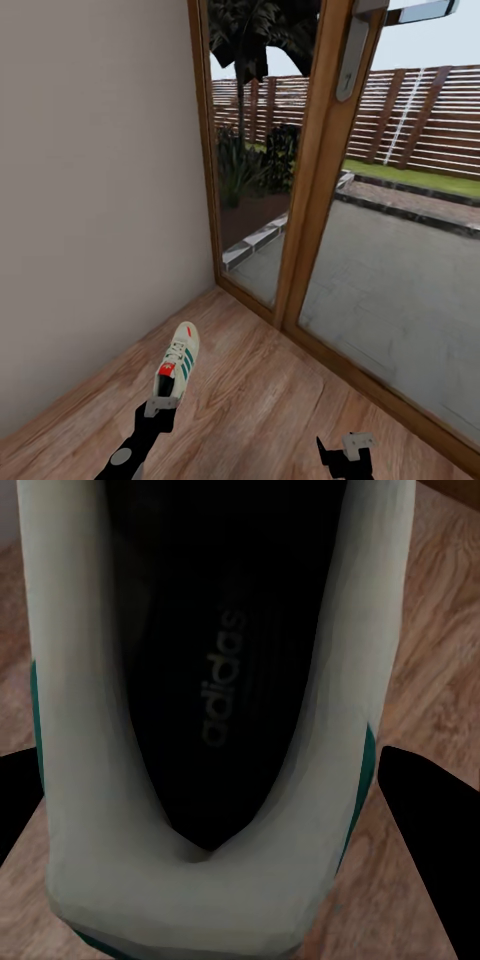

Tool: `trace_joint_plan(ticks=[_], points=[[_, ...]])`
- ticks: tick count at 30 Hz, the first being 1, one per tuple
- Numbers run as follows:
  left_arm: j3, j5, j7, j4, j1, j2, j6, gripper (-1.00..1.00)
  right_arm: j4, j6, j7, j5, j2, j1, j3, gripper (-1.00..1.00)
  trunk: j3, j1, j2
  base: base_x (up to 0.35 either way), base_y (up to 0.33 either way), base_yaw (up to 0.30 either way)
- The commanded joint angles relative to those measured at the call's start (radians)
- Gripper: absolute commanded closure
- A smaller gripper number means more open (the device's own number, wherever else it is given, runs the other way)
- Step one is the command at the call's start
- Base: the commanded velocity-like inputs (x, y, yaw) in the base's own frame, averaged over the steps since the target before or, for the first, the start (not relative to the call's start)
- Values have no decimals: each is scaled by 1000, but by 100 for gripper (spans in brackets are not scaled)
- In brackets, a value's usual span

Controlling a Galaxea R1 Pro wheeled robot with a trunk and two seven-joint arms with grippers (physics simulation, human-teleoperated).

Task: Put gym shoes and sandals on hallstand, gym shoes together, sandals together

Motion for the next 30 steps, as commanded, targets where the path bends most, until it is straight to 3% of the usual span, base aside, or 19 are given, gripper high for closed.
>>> trace_joint_plan(ticks=[1, 9, 30], points=[[1, -1, -3, 1, -1, 0, -3, 100, 0, -3, 3, 7, 0, 0, -4, -100, -1, 0, 0, 331, -36, 278], [1, -1, -4, 1, -1, 0, -3, 100, 1, -3, 3, 8, 0, 0, -4, -100, -1, 0, 0, 236, -12, 278], [0, -2, -4, 1, 0, 0, -3, 100, 1, -3, 3, 8, 0, 0, -4, -100, -1, 0, 0, 28, -16, 278]])
